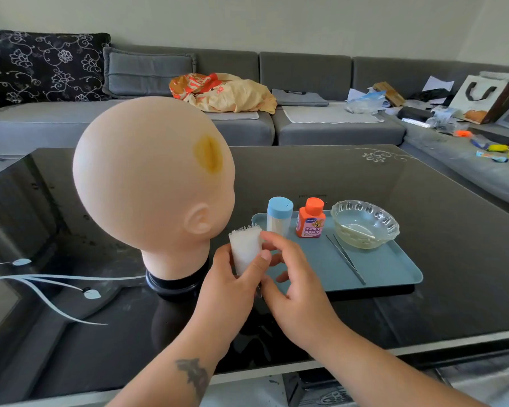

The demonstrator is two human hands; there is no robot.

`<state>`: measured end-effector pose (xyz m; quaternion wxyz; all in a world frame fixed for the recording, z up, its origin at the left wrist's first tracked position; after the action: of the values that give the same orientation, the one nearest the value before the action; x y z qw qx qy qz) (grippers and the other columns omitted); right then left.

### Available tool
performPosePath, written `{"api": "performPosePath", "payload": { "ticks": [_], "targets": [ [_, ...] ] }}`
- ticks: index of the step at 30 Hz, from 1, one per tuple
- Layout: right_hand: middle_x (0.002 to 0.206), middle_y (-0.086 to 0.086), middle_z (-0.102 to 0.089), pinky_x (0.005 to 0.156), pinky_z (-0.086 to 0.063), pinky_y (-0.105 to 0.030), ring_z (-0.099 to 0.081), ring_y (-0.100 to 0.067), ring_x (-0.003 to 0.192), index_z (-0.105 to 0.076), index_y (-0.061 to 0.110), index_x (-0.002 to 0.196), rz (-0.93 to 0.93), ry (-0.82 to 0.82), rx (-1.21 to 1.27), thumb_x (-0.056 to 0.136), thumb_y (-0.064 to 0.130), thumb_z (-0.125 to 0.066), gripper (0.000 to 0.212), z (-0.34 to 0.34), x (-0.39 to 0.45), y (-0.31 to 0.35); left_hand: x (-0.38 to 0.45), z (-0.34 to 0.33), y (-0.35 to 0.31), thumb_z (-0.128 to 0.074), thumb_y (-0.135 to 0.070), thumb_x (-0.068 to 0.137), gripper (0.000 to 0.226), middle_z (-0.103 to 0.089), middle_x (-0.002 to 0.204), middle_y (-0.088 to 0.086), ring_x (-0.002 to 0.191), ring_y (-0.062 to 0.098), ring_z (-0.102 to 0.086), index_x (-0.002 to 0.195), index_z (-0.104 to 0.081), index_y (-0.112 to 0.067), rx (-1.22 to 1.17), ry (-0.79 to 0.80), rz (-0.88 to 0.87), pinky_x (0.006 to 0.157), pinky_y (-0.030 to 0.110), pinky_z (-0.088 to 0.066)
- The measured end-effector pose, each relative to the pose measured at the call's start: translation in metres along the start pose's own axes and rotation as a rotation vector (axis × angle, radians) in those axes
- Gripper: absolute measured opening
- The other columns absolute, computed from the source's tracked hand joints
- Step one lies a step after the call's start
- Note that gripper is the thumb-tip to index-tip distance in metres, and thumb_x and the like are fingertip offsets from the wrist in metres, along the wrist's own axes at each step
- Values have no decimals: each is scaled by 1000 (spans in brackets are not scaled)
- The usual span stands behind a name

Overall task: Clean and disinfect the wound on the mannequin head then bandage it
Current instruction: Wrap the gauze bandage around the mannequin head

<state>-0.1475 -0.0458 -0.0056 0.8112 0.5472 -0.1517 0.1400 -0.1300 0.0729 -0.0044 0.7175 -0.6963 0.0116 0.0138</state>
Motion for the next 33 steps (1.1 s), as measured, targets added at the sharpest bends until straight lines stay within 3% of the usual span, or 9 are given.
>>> {"api": "performPosePath", "payload": {
  "ticks": [4,9,13,16,20,24,27,30,33],
  "targets": [
    [106,11,-58,70,-44,-13,-56,-10,94,-49,32,123,-15,-94,77,83,11,-59,46,3,3,0,1,1,2,-65,-44,84,37,-73,98,3,87,27,-71,113,-58,-23,-14,-18,2,79,55,-56],
    [106,7,-61,70,-46,-12,-59,-2,89,-55,30,115,-180,-175,224,86,7,-62,38,9,12,-7,-1,-1,3,-64,-43,85,23,-72,87,-7,69,12,-67,104,-57,-32,23,-32,-22,72,46,-59],
    [104,7,-69,76,-51,-18,-64,-6,97,-65,30,105,-254,-143,339,88,10,-63,27,8,12,-12,-3,-2,2,-66,-41,85,24,-72,85,-11,74,14,-69,105,-56,-34,31,-10,-26,71,43,-59],
    [94,6,-73,75,-52,-21,-67,-8,90,-70,33,95,-267,-134,379,89,10,-61,25,6,12,-12,-4,-2,0,-68,-37,84,25,-71,84,-9,69,15,-68,106,-56,-32,31,6,-34,69,43,-59],
    [94,2,-74,77,-56,-28,-68,-17,89,-70,31,97,-252,-92,371,89,32,-62,11,5,12,-9,-8,1,-1,-69,-38,82,31,-70,85,-3,64,9,-61,110,-58,-29,8,77,-23,63,36,-55],
    [89,4,-74,67,-52,-18,-69,-10,82,-72,31,96,-239,-39,353,92,21,-59,17,4,7,-8,-12,3,-1,-70,-47,74,43,-68,82,-3,63,8,-59,111,-58,-29,11,112,8,59,29,-50],
    [88,4,-74,67,-54,-20,-69,-10,80,-70,33,96,-228,-15,327,93,26,-57,16,0,2,-6,-14,5,-3,-71,-49,76,39,-69,78,-7,65,5,-62,106,-58,-28,37,68,13,57,25,-47],
    [86,10,-73,67,-51,-16,-67,-2,78,-68,38,94,-188,-27,306,85,43,-54,17,-6,-2,0,-18,11,-8,-68,-53,76,34,-68,75,-23,64,-6,-62,97,-54,-31,179,-26,-89,57,14,-45],
    [92,6,-73,75,-53,-24,-67,-8,85,-68,35,95,-111,-35,360,88,44,-56,17,-10,0,12,-25,17,-23,-66,-57,74,36,-66,91,-18,88,-12,-58,99,-50,-36,274,-83,-261,68,4,-41]
  ]
}}
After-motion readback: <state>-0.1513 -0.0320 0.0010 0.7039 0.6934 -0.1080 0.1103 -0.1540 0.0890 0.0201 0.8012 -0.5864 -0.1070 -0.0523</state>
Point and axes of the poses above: each hand's wrist, its own x-axis towards the middle knuckle, its own z-axis out of the back of the hand, y = z × x, the point moved 1 cm from there along x, towards the middle knuckle
